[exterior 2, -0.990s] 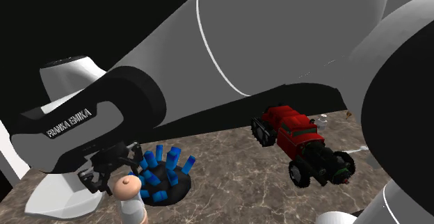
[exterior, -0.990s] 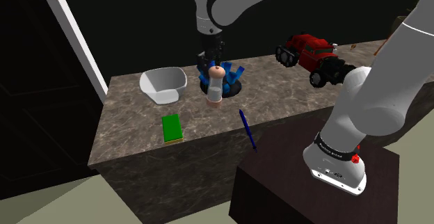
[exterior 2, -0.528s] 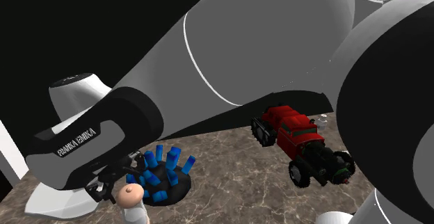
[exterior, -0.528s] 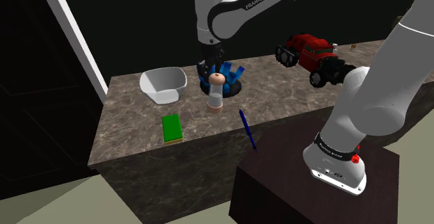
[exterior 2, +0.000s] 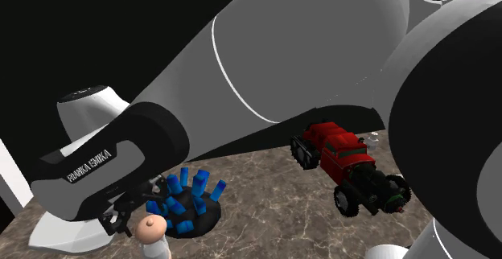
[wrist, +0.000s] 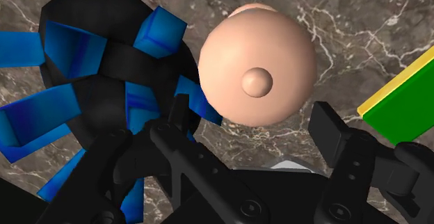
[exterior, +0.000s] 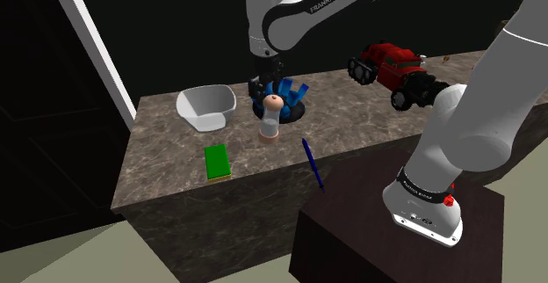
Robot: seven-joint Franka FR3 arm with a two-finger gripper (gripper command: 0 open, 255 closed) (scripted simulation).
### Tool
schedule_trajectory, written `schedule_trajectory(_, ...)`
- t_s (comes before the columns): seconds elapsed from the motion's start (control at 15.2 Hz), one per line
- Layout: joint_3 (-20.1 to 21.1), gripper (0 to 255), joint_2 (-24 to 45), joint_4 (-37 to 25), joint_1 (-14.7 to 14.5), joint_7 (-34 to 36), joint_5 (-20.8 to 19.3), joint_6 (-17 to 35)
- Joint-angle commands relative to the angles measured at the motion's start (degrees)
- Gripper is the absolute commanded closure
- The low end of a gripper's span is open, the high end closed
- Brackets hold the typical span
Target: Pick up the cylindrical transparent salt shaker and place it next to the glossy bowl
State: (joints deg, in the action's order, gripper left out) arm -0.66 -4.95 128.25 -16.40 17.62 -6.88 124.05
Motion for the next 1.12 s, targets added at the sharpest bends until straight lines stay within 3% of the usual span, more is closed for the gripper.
schedule_trajectory(0.0, 0.0, 0, 0.0, 0.0, 0.0, 0.0, 0.0, 0.0)
schedule_trajectory(0.26, 0.0, 0, 0.0, 0.0, 0.0, 0.0, 0.0, 0.0)
schedule_trajectory(0.53, 0.4, 0, -2.8, -4.5, -0.3, -0.3, 0.5, -7.3)
schedule_trajectory(1.06, 0.4, 0, -2.8, -4.5, -0.3, -0.3, 0.5, -7.3)
